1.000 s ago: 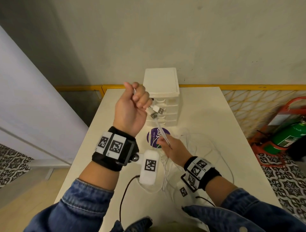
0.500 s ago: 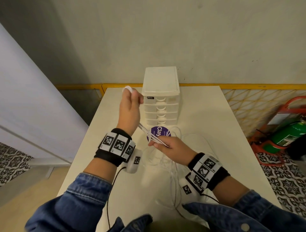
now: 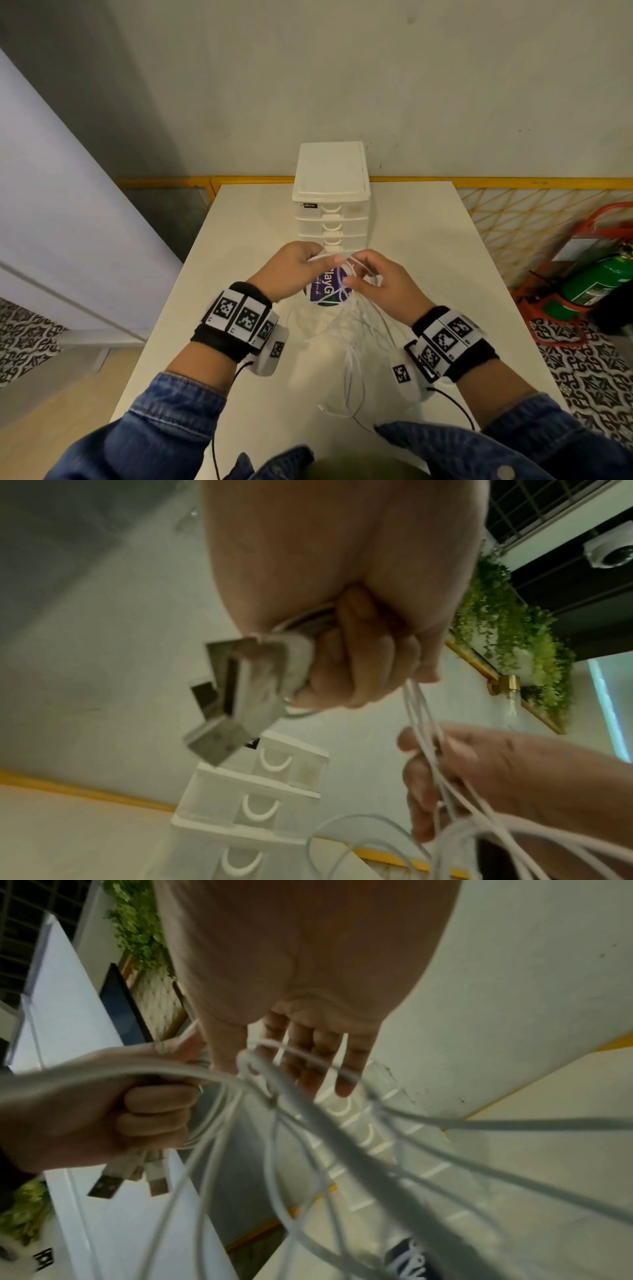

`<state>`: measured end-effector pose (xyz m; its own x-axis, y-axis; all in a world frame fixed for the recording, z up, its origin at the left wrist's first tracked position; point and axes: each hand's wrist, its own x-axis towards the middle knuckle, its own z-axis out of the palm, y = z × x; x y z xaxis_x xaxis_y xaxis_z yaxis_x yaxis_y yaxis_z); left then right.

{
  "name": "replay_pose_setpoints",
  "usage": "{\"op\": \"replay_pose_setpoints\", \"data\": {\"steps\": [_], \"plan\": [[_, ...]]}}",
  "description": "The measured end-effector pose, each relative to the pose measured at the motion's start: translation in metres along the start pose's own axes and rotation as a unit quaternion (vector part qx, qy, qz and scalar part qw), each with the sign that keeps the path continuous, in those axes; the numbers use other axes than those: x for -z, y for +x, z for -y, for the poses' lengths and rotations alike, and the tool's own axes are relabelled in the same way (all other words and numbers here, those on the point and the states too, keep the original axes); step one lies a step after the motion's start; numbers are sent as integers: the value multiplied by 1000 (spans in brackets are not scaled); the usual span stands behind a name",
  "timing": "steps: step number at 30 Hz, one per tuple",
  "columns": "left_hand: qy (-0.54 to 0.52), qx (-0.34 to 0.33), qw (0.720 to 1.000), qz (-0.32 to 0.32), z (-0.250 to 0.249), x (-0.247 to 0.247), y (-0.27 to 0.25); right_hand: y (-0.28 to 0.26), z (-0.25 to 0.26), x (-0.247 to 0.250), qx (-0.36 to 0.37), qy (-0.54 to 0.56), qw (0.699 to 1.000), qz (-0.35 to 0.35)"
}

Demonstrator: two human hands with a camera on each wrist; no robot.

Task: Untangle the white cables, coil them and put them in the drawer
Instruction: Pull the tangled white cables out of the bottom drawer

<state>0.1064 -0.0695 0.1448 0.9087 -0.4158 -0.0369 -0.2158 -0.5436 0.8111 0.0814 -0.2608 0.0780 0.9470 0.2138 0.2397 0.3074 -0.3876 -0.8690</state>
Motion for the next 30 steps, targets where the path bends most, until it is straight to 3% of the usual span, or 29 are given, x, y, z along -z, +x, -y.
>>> {"op": "replay_pose_setpoints", "data": {"steps": [5,10,13,17,23,30], "plan": [[-52,6,992,-116,5,3,-1,-6,-11,-1,-25,-77,997,5],[-90,12,983,-160,5,2,-1,-6,-11,-8,-48,-146,983,-98],[-111,11,978,-175,4,7,-3,-9,-5,-9,-87,-147,984,-60],[-147,49,959,-238,14,18,-3,-10,-13,-10,-57,-178,981,-50],[-179,73,939,-283,28,33,-4,-15,-46,10,-134,-264,951,-90],[-242,92,909,-328,36,47,-6,-37,-82,34,-257,-351,897,-78]]}}
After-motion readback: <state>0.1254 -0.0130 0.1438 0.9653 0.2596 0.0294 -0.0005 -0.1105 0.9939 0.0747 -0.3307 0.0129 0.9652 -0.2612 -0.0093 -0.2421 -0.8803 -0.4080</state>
